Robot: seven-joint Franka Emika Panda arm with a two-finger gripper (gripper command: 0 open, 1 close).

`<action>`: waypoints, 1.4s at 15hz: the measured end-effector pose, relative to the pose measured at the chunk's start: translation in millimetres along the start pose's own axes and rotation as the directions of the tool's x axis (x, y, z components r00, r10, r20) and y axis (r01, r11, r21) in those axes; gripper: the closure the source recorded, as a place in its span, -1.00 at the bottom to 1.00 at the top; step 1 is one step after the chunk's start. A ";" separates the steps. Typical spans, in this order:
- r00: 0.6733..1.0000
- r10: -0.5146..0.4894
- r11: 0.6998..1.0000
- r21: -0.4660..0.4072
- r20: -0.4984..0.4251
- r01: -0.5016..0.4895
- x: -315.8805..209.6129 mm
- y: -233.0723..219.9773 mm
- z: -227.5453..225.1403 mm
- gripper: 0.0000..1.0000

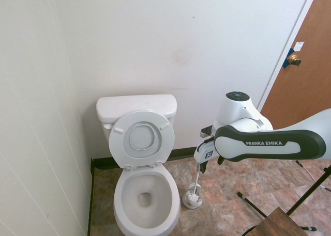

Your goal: Clean the toilet

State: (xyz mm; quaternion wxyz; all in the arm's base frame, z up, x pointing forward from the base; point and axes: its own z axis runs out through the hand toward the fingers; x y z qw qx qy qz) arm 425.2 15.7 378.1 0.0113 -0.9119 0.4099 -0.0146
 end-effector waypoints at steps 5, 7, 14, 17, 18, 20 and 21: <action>0.999 0.039 0.999 0.021 -0.028 -0.039 9.5 -2.1 -14.7 -1.00; 0.996 0.079 0.997 0.027 -0.041 -0.078 22.6 -11.8 -20.4 -1.00; 0.959 0.279 0.960 -0.020 -0.042 -0.280 130.6 -45.8 48.7 -1.00; 0.931 0.360 0.932 -0.026 -0.052 -0.362 163.5 -54.6 79.1 -1.00; 0.922 0.384 0.922 -0.029 -0.054 -0.386 173.5 -56.2 92.6 -1.00; 0.901 0.432 0.900 -0.045 -0.046 -0.434 194.2 -55.5 123.3 -1.00; 0.889 0.457 0.887 -0.054 -0.037 -0.459 204.7 -53.6 138.7 -1.00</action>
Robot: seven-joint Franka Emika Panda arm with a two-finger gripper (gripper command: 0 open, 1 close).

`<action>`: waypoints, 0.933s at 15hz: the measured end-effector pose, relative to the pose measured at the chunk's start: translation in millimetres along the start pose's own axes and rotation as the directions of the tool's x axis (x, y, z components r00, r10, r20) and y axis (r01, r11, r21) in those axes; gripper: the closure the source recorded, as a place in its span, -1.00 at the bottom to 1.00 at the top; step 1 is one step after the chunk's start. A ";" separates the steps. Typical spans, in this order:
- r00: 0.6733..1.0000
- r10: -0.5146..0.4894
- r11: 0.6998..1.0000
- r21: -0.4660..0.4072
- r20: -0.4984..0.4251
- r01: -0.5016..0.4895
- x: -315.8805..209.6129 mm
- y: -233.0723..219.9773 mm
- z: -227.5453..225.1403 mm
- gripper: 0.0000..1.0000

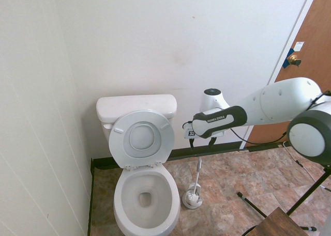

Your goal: Clean the toilet

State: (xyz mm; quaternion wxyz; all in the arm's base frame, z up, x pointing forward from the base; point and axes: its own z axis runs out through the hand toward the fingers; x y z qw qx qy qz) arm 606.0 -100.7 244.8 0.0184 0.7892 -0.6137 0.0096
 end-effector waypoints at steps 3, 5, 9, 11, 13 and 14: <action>0.995 0.091 0.996 -0.019 0.033 -0.091 29.0 -7.4 39.6 -1.00; 0.988 0.146 0.989 -0.026 0.052 -0.145 46.8 -10.5 63.6 -1.00; 0.982 0.177 0.984 -0.019 0.066 -0.176 69.2 -20.3 90.0 -1.00; 0.979 0.190 0.982 -0.019 0.070 -0.190 69.1 -23.1 94.2 -1.00; 0.971 0.231 0.973 -0.028 0.060 -0.230 68.7 -28.6 107.0 -1.00; 0.965 0.257 0.966 -0.032 0.050 -0.256 68.9 -31.8 114.1 -1.00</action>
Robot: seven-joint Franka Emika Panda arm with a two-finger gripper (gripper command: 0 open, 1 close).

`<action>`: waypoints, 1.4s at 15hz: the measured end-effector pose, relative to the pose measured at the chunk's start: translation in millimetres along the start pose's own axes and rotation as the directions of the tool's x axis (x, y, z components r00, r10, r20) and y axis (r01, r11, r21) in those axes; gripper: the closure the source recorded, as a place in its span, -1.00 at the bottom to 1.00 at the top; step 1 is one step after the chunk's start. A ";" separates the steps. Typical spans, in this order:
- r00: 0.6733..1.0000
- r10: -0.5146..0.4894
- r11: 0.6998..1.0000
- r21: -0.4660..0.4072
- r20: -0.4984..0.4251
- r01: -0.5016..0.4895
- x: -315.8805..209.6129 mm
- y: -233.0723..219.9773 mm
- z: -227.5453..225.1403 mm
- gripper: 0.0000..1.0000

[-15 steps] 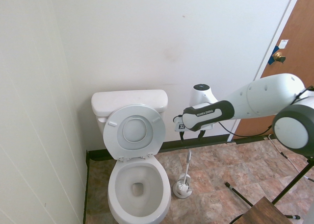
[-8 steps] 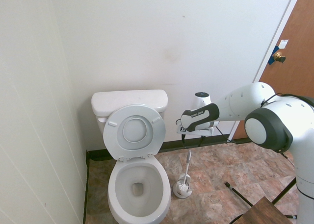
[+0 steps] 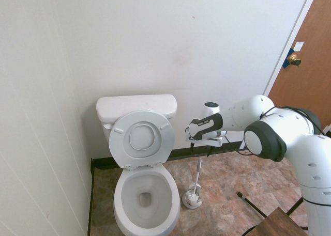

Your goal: Clean the toilet

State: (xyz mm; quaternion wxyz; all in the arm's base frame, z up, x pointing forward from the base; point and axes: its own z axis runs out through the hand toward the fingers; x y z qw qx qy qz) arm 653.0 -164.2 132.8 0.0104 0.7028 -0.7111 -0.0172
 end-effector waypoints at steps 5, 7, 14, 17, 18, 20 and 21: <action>0.987 0.154 0.988 -0.005 -0.048 -0.154 -3.3 -18.8 36.9 -1.00; 0.979 0.194 0.981 -0.011 -0.069 -0.195 1.1 -21.1 53.3 -1.00; 0.969 0.229 0.971 -0.048 -0.089 -0.234 9.1 -30.4 96.4 -1.00; 0.968 0.235 0.968 -0.069 -0.092 -0.241 17.2 -32.0 113.7 -1.00; 0.968 0.235 0.967 -0.075 -0.093 -0.242 19.0 -33.1 118.6 -1.00; 0.969 0.230 0.968 -0.084 -0.093 -0.238 18.0 -35.5 125.9 -1.00; 0.969 0.228 0.968 -0.088 -0.093 -0.236 16.7 -36.6 129.1 -1.00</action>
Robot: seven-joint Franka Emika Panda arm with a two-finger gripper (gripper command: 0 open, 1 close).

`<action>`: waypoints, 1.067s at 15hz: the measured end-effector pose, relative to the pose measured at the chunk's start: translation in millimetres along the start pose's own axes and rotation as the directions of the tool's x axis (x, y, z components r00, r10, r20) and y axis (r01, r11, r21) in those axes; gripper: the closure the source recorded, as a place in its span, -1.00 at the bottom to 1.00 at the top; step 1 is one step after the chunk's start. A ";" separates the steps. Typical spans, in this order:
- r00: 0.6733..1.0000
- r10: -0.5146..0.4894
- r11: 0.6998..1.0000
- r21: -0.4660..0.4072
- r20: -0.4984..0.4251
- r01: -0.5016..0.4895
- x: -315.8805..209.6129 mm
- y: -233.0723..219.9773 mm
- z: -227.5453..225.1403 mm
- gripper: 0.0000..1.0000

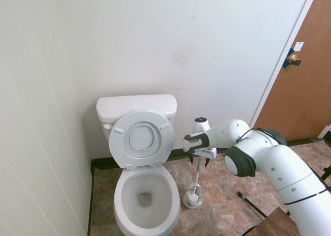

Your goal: Clean the toilet

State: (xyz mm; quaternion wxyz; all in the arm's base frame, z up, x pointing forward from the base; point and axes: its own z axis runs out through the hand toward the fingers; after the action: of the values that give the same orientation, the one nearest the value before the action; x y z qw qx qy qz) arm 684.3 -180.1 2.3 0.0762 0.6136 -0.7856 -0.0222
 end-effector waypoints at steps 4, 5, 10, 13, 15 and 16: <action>1.000 -0.001 1.000 -0.013 0.002 0.001 0.1 -2.4 4.5 1.00; 1.000 0.000 1.000 -0.016 0.004 0.000 1.0 -3.3 5.1 1.00; 1.000 0.004 1.000 -0.024 0.012 -0.004 3.8 -6.1 16.5 1.00; 1.000 0.004 1.000 -0.030 0.014 -0.003 3.4 -7.0 22.0 1.00; 1.000 0.005 1.000 -0.031 0.015 -0.004 4.4 -8.2 25.5 1.00; 1.000 0.006 1.000 -0.030 0.015 -0.005 5.2 -9.0 26.1 1.00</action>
State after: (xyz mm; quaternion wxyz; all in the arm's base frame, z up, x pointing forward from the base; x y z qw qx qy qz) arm 687.9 -188.9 -24.2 0.0796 0.6099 -0.7875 -0.0383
